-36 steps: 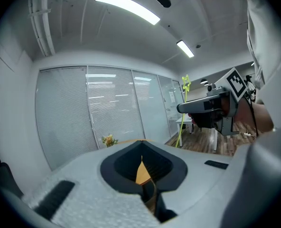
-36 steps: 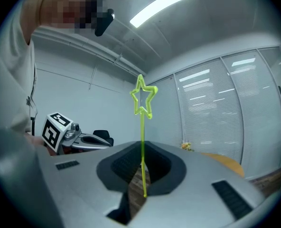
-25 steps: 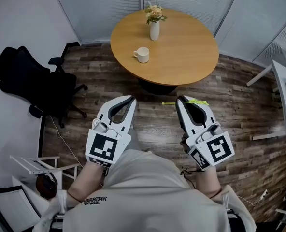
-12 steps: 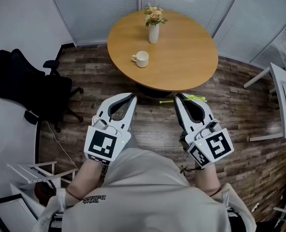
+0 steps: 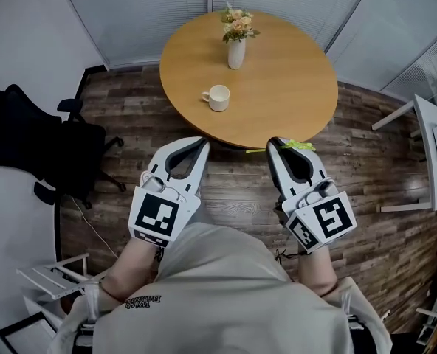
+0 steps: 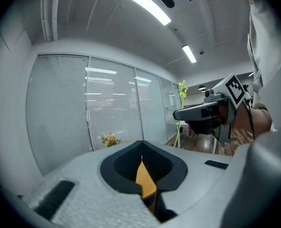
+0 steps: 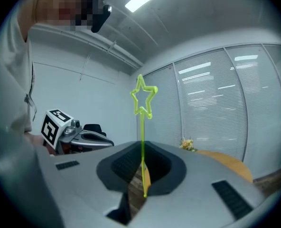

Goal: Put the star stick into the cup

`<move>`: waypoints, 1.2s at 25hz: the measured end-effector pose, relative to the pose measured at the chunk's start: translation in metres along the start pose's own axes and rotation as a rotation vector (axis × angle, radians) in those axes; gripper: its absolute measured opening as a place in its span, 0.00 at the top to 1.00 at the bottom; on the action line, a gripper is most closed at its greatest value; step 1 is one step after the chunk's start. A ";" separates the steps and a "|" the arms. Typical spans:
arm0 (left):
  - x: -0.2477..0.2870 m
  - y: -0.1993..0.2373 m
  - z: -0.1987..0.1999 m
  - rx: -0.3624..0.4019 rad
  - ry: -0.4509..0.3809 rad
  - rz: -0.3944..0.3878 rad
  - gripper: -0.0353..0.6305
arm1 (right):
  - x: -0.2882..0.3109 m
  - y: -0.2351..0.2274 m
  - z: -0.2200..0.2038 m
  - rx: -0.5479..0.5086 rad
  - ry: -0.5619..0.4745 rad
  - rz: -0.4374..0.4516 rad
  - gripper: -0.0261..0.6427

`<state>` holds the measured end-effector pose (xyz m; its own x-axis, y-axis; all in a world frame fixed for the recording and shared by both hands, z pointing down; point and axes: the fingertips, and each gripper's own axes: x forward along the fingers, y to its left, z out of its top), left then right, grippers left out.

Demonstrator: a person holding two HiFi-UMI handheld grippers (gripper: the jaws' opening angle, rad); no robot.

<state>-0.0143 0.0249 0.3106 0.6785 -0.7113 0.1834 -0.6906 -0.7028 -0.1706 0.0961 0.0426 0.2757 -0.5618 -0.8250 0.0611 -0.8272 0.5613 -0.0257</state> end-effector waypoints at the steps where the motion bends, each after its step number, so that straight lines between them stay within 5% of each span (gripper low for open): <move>1: 0.005 0.007 -0.001 -0.002 0.003 -0.006 0.91 | 0.008 -0.002 0.000 0.003 0.003 -0.004 0.91; 24: 0.068 0.188 -0.008 0.014 -0.014 -0.083 0.91 | 0.192 -0.018 0.034 -0.065 0.023 -0.085 0.91; 30: 0.087 0.209 -0.018 0.006 -0.008 -0.121 0.91 | 0.218 -0.028 0.032 0.010 0.018 -0.092 0.91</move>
<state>-0.1041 -0.1832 0.3086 0.7587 -0.6217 0.1947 -0.6025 -0.7833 -0.1533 -0.0033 -0.1554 0.2579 -0.4829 -0.8719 0.0815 -0.8756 0.4823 -0.0290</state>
